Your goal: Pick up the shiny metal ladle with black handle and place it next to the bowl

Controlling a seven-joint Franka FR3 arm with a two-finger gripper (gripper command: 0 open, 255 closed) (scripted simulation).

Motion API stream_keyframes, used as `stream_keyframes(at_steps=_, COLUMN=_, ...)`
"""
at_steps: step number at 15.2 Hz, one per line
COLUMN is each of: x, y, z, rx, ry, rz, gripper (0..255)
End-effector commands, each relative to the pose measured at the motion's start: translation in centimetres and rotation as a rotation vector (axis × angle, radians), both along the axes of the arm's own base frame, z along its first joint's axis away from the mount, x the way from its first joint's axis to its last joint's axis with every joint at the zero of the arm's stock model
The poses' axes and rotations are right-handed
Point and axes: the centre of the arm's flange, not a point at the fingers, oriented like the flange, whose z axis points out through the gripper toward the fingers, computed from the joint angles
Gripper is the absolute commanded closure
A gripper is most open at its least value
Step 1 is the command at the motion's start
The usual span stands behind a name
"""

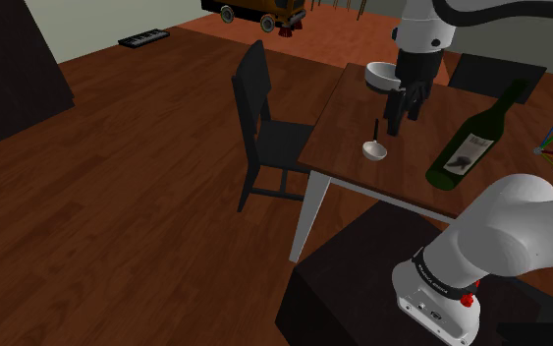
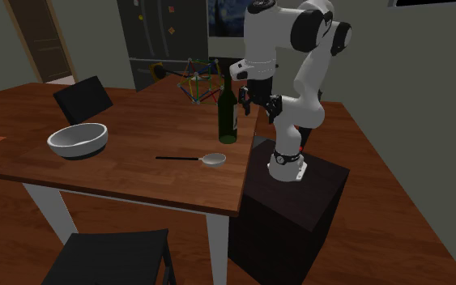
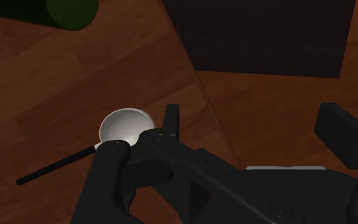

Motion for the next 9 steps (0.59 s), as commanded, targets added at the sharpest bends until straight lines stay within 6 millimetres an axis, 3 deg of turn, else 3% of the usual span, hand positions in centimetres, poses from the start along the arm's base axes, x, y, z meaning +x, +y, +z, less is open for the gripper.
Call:
stream_keyframes(at_steps=1, x=0.0, y=0.0, z=0.0, rx=0.000, ry=0.000, rz=0.000, gripper=0)
stream_keyframes(at_steps=9, x=4.8, y=-6.5, z=-5.8, rx=-0.007, ry=-0.127, rz=-0.362, gripper=0)
